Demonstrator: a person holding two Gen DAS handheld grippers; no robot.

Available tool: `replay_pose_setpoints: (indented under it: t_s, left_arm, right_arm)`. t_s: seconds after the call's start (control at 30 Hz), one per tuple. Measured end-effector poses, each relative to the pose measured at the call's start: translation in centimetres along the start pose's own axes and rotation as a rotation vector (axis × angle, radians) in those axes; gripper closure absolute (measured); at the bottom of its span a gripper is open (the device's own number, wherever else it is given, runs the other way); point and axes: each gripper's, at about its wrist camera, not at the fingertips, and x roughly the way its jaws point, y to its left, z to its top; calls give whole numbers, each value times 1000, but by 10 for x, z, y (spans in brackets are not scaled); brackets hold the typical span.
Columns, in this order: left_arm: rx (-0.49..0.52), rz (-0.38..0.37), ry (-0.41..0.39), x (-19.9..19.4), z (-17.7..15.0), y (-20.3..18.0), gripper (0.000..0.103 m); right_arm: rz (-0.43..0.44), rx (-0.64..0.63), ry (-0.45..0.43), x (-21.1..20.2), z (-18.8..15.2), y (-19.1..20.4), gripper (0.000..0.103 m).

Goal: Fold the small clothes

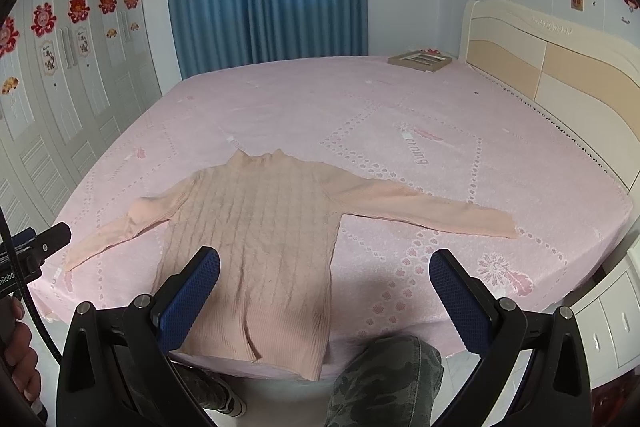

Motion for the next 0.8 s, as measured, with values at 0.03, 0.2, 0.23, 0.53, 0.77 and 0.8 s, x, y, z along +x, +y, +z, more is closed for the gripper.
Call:
replay_pose_setpoints:
  t_s: [0.03,0.2,0.23,0.53,0.77,0.8]
  left_arm:
    - [0,-1,-1,-1,0,0,0]
    - [3,-3,-6,-1,-1,0,0]
    - [4,-3,-7,-1,-1,0,0]
    - [-3,-32,-18,6,-1,6,0]
    - [-27,-43,-24,24,-4,22,0]
    - [-35,-41,-20,29,-6,27,0]
  right_arm:
    - [0,-1,0,0,0,0,0]
    - [7,1,-7,-2,-1,1,0]
    - [9,2,-8,-3,0,2,0]
    - [17,-29,-27,-5,1,13,0]
    - [12,-33,-37,4,0,25,0]
    - [12,-31,-31,8,0,27,0]
